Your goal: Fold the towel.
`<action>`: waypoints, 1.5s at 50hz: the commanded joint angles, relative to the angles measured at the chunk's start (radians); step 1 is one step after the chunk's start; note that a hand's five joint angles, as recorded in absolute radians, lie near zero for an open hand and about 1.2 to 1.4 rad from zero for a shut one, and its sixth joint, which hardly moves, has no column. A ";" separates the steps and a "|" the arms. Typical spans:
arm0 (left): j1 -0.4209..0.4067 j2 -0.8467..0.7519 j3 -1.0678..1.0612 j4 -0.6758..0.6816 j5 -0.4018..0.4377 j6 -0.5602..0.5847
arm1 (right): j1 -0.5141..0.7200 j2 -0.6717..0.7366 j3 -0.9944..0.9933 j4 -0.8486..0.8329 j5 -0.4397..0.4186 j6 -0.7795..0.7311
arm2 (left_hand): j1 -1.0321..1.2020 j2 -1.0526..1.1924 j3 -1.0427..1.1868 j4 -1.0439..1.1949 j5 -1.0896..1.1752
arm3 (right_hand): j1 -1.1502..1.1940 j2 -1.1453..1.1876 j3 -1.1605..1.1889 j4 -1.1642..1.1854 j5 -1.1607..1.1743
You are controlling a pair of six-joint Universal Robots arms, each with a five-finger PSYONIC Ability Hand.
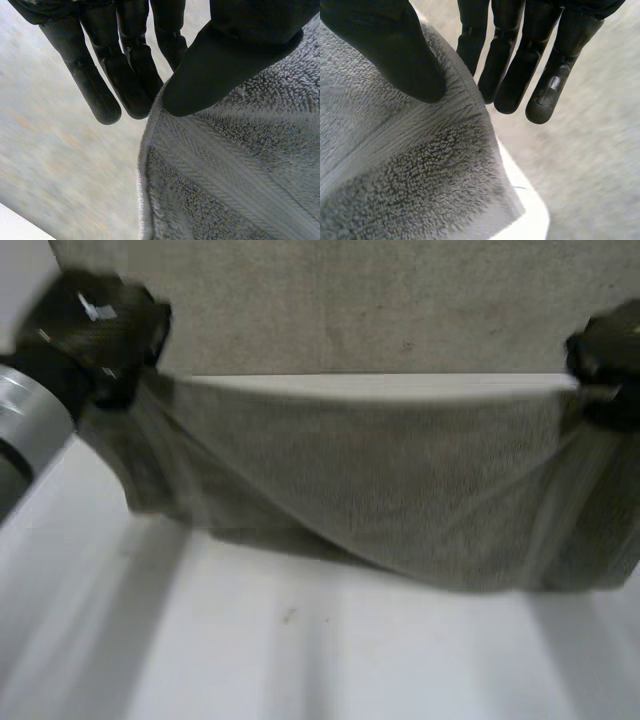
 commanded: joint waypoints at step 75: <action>0.146 -0.570 -0.285 0.515 0.206 0.033 | 0.178 0.381 0.412 -0.658 0.177 0.026 | -0.490 -0.525 -0.523 -0.525 -0.515 | 0.327 0.225 0.204 0.200 0.283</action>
